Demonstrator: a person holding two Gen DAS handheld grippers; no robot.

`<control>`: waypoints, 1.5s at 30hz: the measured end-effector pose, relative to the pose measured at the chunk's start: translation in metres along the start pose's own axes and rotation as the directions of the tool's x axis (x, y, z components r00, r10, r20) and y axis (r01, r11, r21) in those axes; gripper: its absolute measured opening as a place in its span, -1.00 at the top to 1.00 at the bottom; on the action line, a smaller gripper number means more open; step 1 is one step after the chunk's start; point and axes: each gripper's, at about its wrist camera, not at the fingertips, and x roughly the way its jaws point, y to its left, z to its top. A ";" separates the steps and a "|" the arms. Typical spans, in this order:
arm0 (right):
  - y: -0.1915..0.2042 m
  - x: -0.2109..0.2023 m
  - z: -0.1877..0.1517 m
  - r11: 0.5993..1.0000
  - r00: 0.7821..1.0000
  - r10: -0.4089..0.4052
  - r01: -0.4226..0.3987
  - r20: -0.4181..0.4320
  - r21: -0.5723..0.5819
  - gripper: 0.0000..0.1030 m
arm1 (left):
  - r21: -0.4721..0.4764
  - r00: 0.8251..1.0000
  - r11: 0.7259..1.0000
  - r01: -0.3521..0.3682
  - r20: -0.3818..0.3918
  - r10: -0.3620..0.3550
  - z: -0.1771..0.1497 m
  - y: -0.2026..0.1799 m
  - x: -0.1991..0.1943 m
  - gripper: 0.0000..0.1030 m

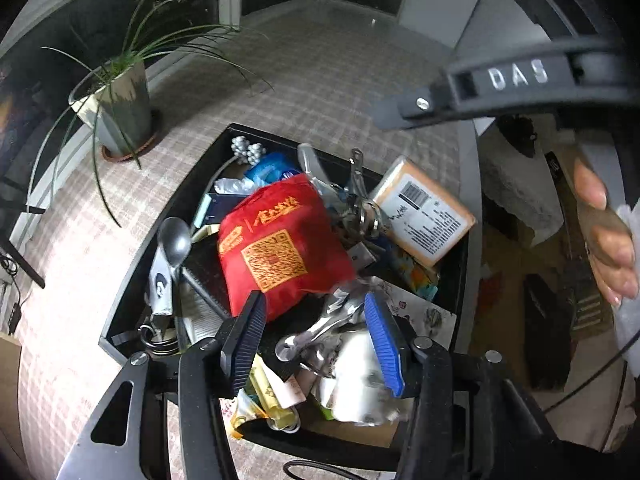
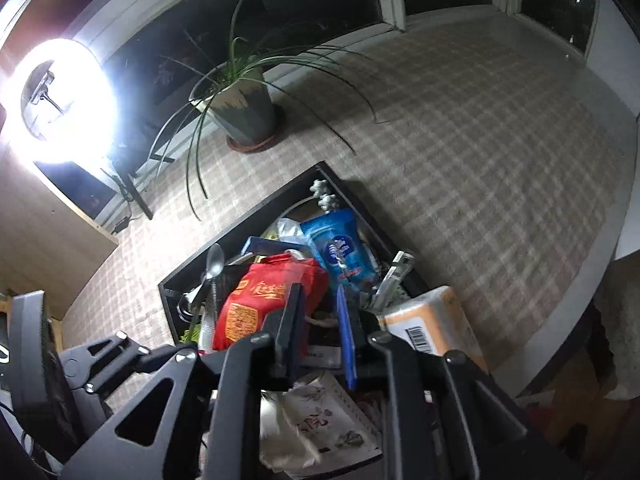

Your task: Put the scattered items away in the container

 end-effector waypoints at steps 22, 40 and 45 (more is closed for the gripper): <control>0.113 0.008 -0.093 0.978 1.000 -0.016 0.013 -0.010 -0.208 0.18 | -0.341 0.978 0.919 -0.196 0.001 0.209 -0.145 0.102 -0.070 -0.29; 0.303 0.061 -0.247 0.905 0.999 0.008 -0.023 -0.038 -0.425 0.11 | -0.682 0.912 0.654 -0.327 -0.047 0.407 -0.367 0.184 -0.153 -0.46; 0.352 0.068 -0.274 0.872 0.998 0.033 -0.053 -0.049 -0.487 0.11 | -0.724 0.906 0.600 -0.341 -0.083 0.415 -0.409 0.199 -0.162 -0.46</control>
